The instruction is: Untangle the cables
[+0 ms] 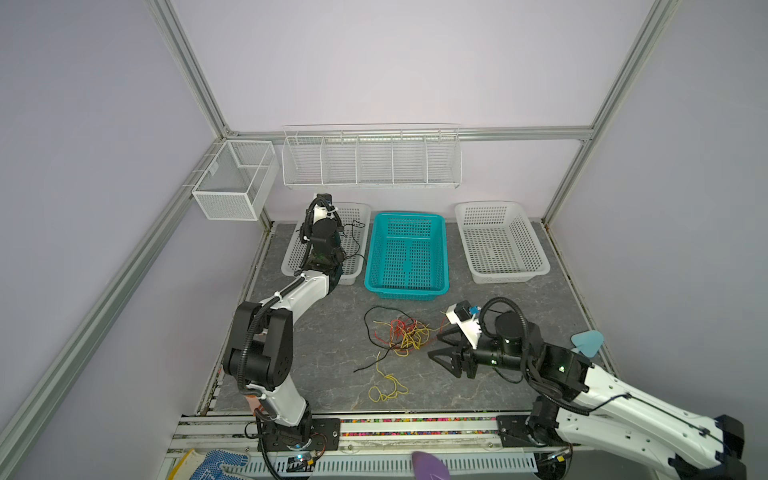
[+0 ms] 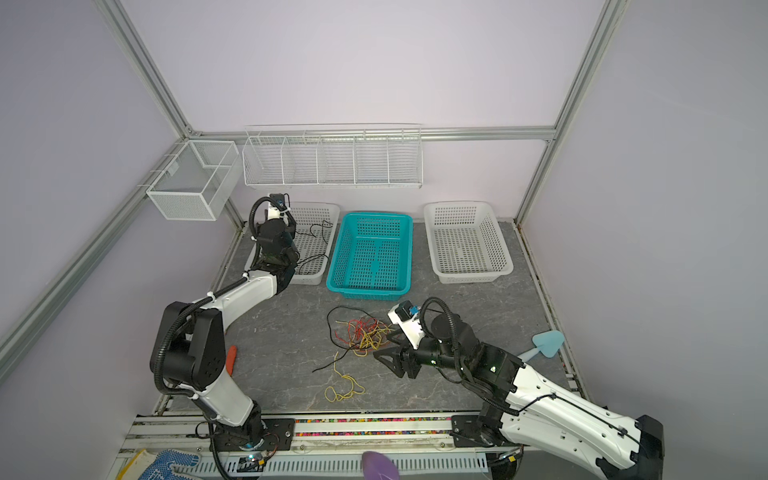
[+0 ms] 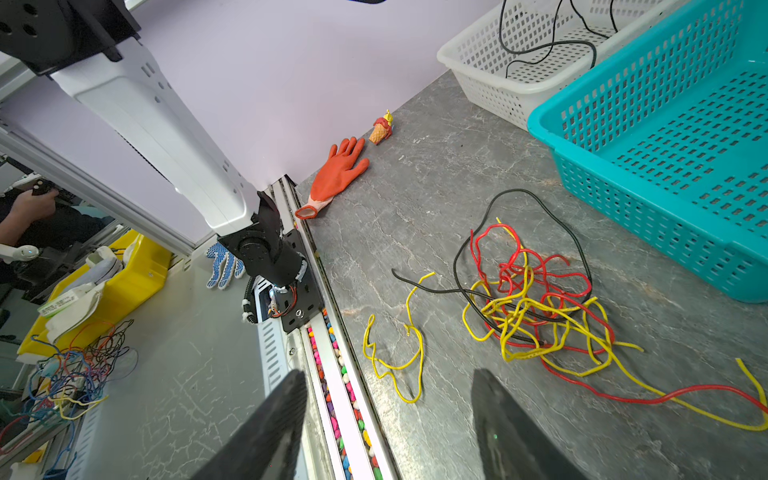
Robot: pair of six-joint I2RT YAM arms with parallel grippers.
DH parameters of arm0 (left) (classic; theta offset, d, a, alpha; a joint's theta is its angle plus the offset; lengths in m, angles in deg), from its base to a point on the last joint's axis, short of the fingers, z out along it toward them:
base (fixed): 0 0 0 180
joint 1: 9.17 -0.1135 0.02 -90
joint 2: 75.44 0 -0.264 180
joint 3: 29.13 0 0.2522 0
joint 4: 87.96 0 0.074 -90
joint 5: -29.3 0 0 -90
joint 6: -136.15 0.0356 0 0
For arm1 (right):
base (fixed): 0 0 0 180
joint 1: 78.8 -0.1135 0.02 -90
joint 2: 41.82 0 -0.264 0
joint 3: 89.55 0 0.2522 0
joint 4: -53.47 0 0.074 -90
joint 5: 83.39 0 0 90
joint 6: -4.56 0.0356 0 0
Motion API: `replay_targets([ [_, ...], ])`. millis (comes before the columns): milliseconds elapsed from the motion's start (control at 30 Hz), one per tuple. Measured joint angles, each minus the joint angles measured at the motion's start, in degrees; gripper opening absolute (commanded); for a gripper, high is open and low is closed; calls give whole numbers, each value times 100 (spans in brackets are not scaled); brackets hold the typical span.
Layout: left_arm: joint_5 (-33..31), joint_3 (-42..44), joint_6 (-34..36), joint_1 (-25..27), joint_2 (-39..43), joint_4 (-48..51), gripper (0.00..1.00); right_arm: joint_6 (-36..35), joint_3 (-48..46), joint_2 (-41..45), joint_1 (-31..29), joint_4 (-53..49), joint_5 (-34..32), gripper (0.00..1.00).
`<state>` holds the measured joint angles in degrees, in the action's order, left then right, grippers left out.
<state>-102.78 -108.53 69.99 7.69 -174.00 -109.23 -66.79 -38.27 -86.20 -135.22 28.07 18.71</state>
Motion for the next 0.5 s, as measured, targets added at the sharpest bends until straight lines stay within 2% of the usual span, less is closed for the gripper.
replay_targets([
  [267, 334, -50, -55, -199, -503, 710, 0, 68, -70, -227, -37, 164, 105, 66],
  [500, 640, -557, -393, -562, -870, 1707, 0, 107, -101, -461, -79, 210, 122, 66],
])
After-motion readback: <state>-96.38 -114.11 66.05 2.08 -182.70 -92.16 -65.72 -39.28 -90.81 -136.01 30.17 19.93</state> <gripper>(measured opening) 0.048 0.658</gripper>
